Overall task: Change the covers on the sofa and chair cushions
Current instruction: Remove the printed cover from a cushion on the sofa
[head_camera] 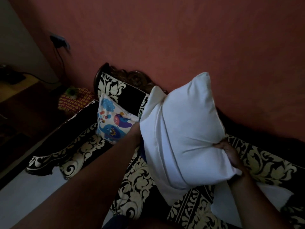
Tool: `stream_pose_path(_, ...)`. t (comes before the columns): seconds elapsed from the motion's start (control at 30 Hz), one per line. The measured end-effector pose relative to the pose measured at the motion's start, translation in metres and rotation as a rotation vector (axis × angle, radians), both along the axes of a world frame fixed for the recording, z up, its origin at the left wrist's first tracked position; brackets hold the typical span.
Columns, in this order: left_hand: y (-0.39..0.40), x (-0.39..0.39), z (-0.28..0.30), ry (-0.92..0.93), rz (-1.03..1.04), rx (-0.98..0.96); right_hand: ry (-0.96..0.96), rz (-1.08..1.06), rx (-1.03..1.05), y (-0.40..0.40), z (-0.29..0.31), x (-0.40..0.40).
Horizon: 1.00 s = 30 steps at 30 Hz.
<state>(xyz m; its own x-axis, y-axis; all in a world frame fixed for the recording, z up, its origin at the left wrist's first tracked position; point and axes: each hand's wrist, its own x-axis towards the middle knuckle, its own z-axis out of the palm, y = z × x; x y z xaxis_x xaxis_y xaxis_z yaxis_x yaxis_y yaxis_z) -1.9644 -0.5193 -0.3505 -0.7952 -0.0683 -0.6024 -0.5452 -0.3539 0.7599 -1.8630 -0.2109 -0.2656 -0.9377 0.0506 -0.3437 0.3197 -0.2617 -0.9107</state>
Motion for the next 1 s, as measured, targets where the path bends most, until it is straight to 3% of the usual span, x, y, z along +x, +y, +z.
stream_pose_path(0.1, 0.003, 0.003, -0.002, 0.036, 0.112, -0.021, -0.013, -0.019, 0.229, 0.01, -0.008, 0.001)
stream_pose_path(0.23, 0.005, 0.001, 0.008, 0.166, 0.157, -0.095, -0.036, 0.115, 0.32, 0.003, -0.016, -0.002)
stream_pose_path(0.33, 0.009, 0.003, 0.011, 0.254, 0.158, -0.144, 0.089, -0.05, 0.481, -0.012, -0.012, -0.013)
stream_pose_path(0.5, 0.01, 0.006, 0.018, 0.381, 0.09, -0.111, 0.169, -0.101, 0.538, -0.016, -0.006, -0.026)
stream_pose_path(0.7, 0.011, 0.01, 0.024, 0.343, 0.032, -0.213, 0.203, -0.077, 0.571, -0.01, -0.028, -0.032)
stream_pose_path(1.0, -0.009, 0.011, 0.013, 0.277, 0.159, -0.578, 0.208, -0.218, 0.58, -0.025, -0.025, -0.032)
